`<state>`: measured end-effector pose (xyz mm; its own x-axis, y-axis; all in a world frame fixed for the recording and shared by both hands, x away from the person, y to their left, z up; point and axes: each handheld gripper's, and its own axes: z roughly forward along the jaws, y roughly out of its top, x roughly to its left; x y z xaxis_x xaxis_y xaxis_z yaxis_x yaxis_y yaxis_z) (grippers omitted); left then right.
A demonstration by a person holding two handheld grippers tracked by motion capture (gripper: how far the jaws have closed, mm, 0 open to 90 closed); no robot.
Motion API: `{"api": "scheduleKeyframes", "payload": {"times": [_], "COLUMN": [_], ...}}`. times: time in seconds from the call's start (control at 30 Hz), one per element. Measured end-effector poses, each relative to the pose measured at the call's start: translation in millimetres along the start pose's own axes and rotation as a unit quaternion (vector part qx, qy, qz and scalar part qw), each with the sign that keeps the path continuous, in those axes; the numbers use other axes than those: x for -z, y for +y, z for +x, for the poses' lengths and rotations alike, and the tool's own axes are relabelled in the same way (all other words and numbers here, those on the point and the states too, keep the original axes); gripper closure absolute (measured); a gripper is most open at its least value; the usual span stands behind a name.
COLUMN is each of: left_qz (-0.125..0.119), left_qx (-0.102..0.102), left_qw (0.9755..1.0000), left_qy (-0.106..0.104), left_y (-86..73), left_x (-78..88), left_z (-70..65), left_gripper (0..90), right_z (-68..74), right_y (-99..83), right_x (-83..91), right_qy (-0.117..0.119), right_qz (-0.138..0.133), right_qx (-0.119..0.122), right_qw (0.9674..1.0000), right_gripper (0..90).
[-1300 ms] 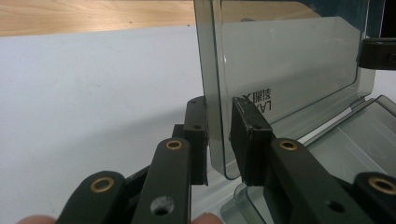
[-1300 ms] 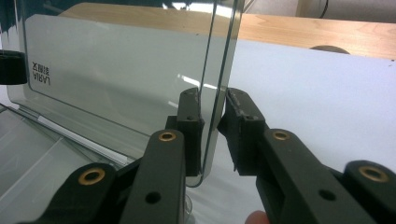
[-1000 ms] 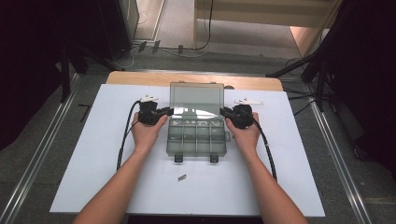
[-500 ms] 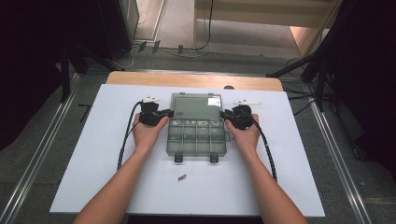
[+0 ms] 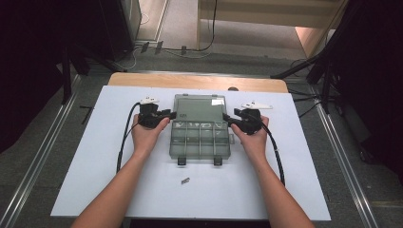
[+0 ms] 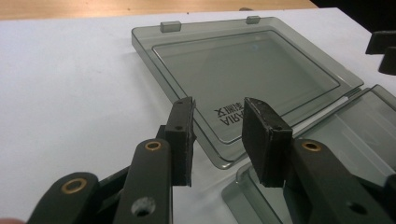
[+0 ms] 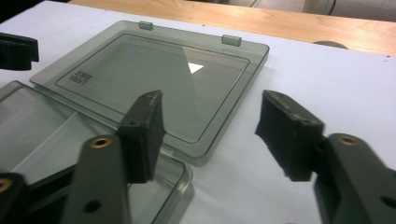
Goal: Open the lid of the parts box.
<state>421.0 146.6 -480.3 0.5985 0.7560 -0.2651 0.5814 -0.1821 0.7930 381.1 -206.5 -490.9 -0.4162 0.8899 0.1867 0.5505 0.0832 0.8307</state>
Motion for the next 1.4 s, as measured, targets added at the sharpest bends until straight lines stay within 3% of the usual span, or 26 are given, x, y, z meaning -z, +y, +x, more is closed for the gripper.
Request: {"api": "scheduleKeyframes", "payload": {"times": [0.03,0.07,0.1,0.13,0.2,0.27,0.37,0.4,0.43,0.47,0.57,0.7,0.93,1.4], "left_qz": [0.000,-0.005,-0.005,-0.007,-0.008,-0.017,-0.023,-0.026,-0.028,-0.029,-0.043,-0.042,-0.034,-0.033], "left_qx": [0.000,-0.005,-0.005,-0.006,-0.007,-0.012,-0.010,-0.015,-0.020,-0.024,-0.025,-0.029,-0.059,-0.068], "left_qw": [1.0000,1.0000,1.0000,0.9998,0.9997,0.9992,0.9987,0.9982,0.9977,0.9977,0.9966,0.9959,0.9934,0.9905], "left_qy": [0.000,-0.006,-0.006,-0.019,-0.022,-0.035,-0.043,-0.051,-0.058,-0.057,-0.066,-0.075,-0.093,-0.115], "left_y": [0.0,0.8,0.8,1.5,1.9,3.1,3.3,2.7,2.0,1.3,-1.4,-3.0,-9.5,-20.8], "left_x": [0.0,3.2,3.2,6.4,8.0,13.6,16.6,18.5,19.4,19.8,26.1,29.9,39.8,51.9], "left_z": [0.0,-2.1,-2.1,-4.0,-5.2,-8.0,-10.2,-11.5,-12.6,-13.3,-13.3,-14.6,-25.5,-40.1], "left_gripper": [60.0,54.5,54.4,50.1,42.3,33.8,18.5,18.5,3.6,0.0,0.0,0.0,0.0,0.0], "right_z": [0.0,-0.9,-0.9,-1.9,-2.5,-3.8,-5.0,-5.4,-5.3,-5.1,-3.4,-4.1,-7.4,-17.4], "right_y": [0.0,-1.5,-1.5,-3.0,-3.8,-7.0,-8.6,-9.8,-12.3,-13.3,-18.5,-24.1,-37.5,-70.0], "right_x": [0.0,7.9,7.9,13.7,17.1,28.1,35.4,39.6,47.8,49.8,56.9,63.1,87.1,124.3], "right_qy": [0.000,0.003,0.003,0.003,0.005,0.008,0.015,0.020,0.020,0.020,0.018,0.016,0.017,0.001], "right_qz": [0.000,-0.005,-0.005,-0.009,-0.013,-0.024,-0.031,-0.034,-0.043,-0.043,-0.044,-0.044,-0.055,-0.069], "right_qx": [0.000,0.001,0.001,0.005,0.007,0.018,0.016,0.018,0.023,0.023,0.037,0.033,0.035,0.035], "right_qw": [1.0000,1.0000,1.0000,0.9999,0.9999,0.9995,0.9993,0.9991,0.9986,0.9986,0.9982,0.9984,0.9977,0.9970], "right_gripper": [37.7,28.3,28.3,20.1,16.6,4.7,0.0,0.0,0.0,0.0,0.0,0.0,0.0,0.0]}}
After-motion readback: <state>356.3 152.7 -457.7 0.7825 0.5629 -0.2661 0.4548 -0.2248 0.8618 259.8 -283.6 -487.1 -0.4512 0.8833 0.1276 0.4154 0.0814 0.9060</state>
